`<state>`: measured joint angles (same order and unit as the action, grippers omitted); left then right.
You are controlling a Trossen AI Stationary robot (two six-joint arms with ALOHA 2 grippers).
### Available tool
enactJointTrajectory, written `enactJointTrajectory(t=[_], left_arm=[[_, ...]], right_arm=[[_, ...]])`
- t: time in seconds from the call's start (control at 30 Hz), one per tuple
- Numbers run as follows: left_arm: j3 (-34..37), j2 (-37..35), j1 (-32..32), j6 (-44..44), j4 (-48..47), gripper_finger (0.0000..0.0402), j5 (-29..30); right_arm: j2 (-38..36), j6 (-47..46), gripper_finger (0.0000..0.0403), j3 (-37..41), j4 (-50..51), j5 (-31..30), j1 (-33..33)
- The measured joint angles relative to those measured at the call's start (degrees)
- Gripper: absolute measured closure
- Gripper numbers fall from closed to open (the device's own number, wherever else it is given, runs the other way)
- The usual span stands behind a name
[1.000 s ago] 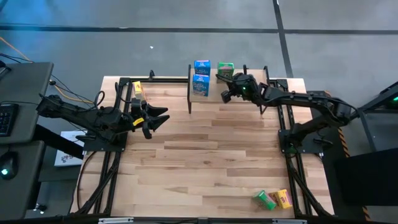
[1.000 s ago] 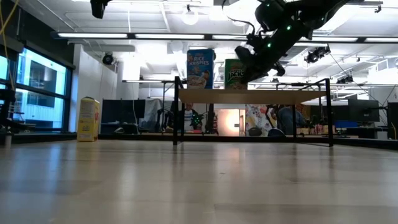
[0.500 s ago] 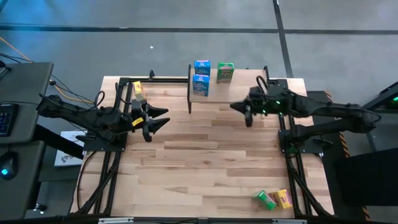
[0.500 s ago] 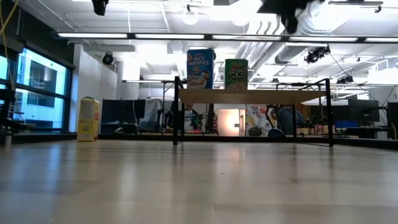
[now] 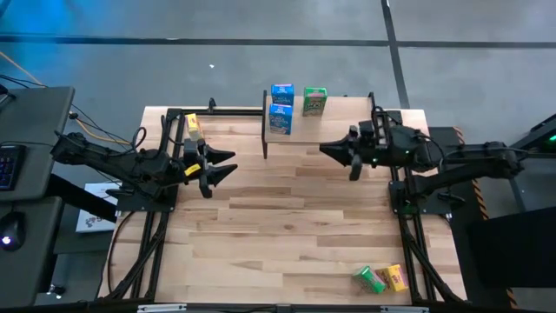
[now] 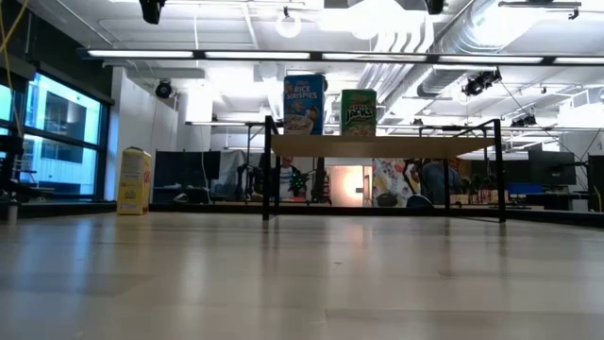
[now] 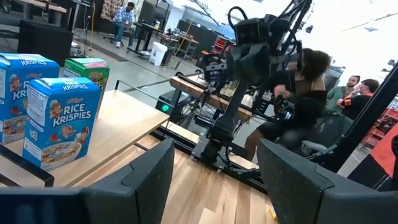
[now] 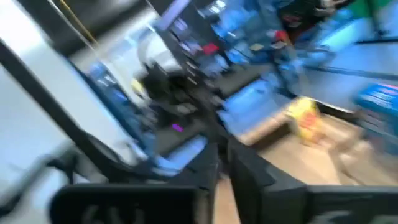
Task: Stack cereal on shelf
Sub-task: Put the green cereal box on the shelf
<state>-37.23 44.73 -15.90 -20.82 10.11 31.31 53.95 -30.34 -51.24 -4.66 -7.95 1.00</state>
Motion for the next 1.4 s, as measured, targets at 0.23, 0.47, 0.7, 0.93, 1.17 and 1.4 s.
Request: enactJointTrajectory(t=[0.23,0.47,0.7,0.93,1.17,1.4], left_arm=[[0.0,0.0,0.0,0.0,-0.1,0.0181,-0.1],[0.0,0.0,0.0,1.0,0.0,0.0181,-0.2],[0.0,0.0,0.0,1.0,0.0,0.0181,-0.3],[0.0,0.0,0.0,1.0,0.0,0.0181,-1.0],[0.0,0.0,0.0,1.0,0.0,0.0181,-4.2],[0.0,0.0,0.0,1.1,0.0,0.0181,-4.2]], right_arm=[[2.9,-7.0,0.0221,-7.4,8.9,4.2,2.0],[12.2,-8.8,0.0099,-26.9,35.3,10.3,6.9],[21.8,-25.7,0.0082,-39.9,69.3,12.3,17.6],[27.6,-51.0,0.0082,-35.6,70.9,13.5,35.5],[35.3,-74.4,0.0082,-34.4,72.4,11.9,46.9],[41.6,-78.8,0.0082,-34.4,72.2,13.0,49.8]])
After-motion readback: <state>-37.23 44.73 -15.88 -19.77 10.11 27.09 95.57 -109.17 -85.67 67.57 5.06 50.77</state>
